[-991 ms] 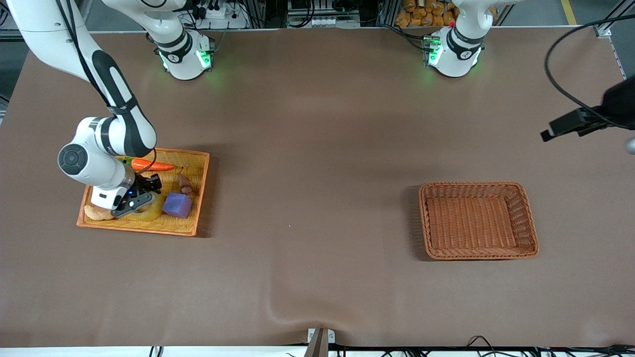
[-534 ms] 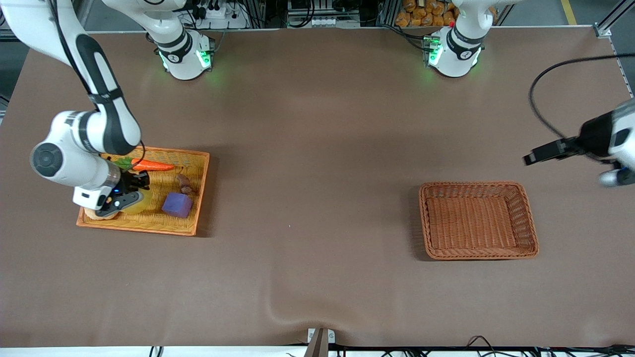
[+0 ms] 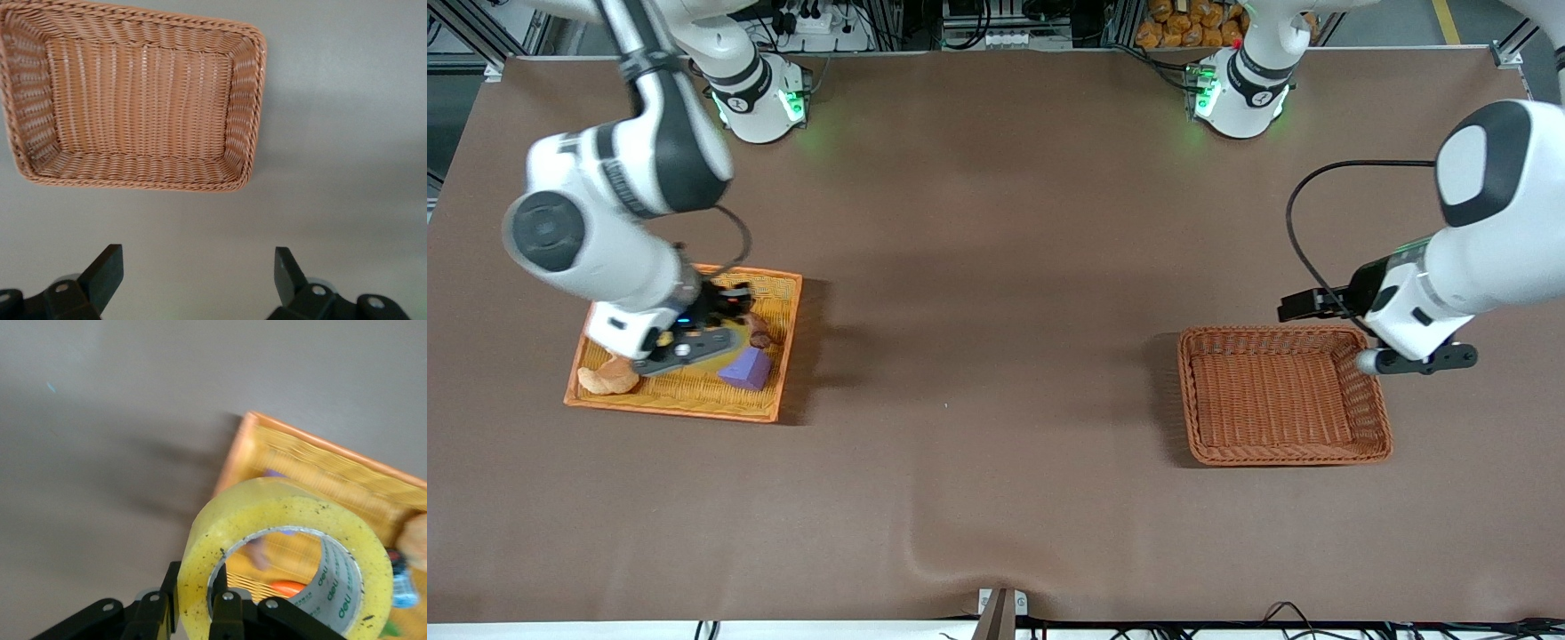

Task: Transfer tape with both arms
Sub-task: 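Lift the tape with the right gripper while the left gripper approaches, then set the tape on the table midway between the two grippers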

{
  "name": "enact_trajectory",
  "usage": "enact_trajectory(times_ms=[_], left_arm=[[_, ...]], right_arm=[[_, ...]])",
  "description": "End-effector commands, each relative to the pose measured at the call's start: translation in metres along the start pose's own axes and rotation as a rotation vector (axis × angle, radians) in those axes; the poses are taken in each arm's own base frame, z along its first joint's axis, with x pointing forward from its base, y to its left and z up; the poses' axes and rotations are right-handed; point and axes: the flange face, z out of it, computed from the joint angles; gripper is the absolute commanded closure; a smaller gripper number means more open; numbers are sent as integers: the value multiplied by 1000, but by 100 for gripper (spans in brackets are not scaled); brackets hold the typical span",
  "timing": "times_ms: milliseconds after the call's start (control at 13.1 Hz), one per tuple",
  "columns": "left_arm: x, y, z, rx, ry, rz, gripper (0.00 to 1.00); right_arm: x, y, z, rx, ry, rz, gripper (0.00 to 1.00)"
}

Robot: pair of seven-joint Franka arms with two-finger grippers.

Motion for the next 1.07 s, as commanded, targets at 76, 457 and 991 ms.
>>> enact_trajectory(times_ms=[76,457,991], left_arm=[[7,9,6,22,24,-17,0],[8,8,8,21,26,-19,0],[13,18,17,23,52,-36,0]], right_arm=[[57,-108,43,15,-5,178,100],[81,-225,123,128,100,349,100],[61,-314,194,153,128,448,100]])
